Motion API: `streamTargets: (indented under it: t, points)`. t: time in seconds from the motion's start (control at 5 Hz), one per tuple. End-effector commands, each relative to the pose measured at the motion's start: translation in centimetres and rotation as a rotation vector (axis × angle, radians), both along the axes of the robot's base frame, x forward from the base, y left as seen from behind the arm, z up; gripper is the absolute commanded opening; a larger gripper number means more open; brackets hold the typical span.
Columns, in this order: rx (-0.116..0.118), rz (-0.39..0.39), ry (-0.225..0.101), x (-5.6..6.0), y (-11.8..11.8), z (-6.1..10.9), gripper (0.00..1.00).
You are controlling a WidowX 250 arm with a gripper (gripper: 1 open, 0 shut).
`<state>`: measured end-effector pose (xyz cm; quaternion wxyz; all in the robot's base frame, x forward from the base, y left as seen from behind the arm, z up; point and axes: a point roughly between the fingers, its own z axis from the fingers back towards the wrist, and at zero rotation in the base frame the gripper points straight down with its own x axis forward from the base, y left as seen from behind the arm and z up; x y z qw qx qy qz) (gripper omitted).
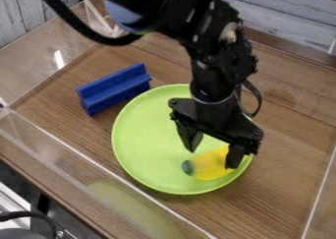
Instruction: Remove the banana from inside the green plate and put it on the table
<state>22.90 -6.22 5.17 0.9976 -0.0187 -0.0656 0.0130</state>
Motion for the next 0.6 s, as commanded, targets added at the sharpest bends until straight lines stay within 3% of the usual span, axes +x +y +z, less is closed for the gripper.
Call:
streamTargets:
  t: [0.0, 0.2, 0.4]
  points:
    - [-0.006, 0.001, -0.019, 0.21, -0.29, -0.22, 1.00]
    - [-0.008, 0.008, -0.018, 0.23, -0.28, -0.64, 0.00]
    - [0.000, 0.010, -0.015, 0.26, -0.23, -0.52, 0.00]
